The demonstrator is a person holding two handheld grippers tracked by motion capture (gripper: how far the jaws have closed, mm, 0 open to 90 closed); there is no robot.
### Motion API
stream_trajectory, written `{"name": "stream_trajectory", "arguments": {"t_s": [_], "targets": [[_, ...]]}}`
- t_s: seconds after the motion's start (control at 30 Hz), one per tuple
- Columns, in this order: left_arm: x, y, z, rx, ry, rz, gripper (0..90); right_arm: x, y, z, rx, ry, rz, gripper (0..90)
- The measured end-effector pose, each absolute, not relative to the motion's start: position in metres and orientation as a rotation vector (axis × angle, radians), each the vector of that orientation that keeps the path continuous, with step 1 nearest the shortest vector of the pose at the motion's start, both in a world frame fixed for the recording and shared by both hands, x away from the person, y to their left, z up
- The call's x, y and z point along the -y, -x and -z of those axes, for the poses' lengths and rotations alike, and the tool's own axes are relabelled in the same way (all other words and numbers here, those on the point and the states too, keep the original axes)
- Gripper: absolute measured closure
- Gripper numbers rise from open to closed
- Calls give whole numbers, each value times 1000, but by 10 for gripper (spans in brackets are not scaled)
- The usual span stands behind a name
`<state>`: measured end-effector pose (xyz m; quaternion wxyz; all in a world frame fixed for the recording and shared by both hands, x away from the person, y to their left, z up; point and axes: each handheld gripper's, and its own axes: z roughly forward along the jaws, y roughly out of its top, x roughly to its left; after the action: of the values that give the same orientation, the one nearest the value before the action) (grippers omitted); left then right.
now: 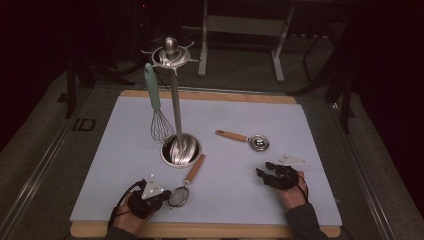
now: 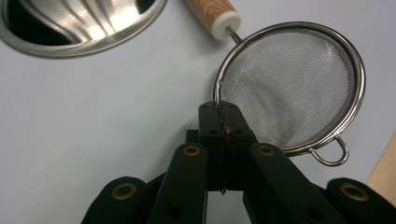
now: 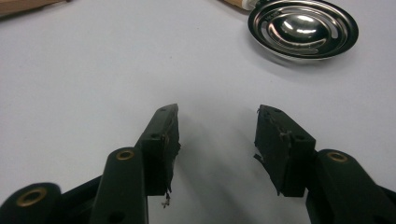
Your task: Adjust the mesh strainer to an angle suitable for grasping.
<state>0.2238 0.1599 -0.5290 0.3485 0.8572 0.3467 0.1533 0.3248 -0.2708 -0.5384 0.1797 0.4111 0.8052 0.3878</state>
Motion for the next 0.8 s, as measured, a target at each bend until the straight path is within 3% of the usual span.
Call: {"name": "stream_trajectory", "arguments": {"t_s": [0.8], "targets": [[-126,-227,531,-791,-2252,-329,894,271,-325,538,-2277,-1161,-1096,493]]}}
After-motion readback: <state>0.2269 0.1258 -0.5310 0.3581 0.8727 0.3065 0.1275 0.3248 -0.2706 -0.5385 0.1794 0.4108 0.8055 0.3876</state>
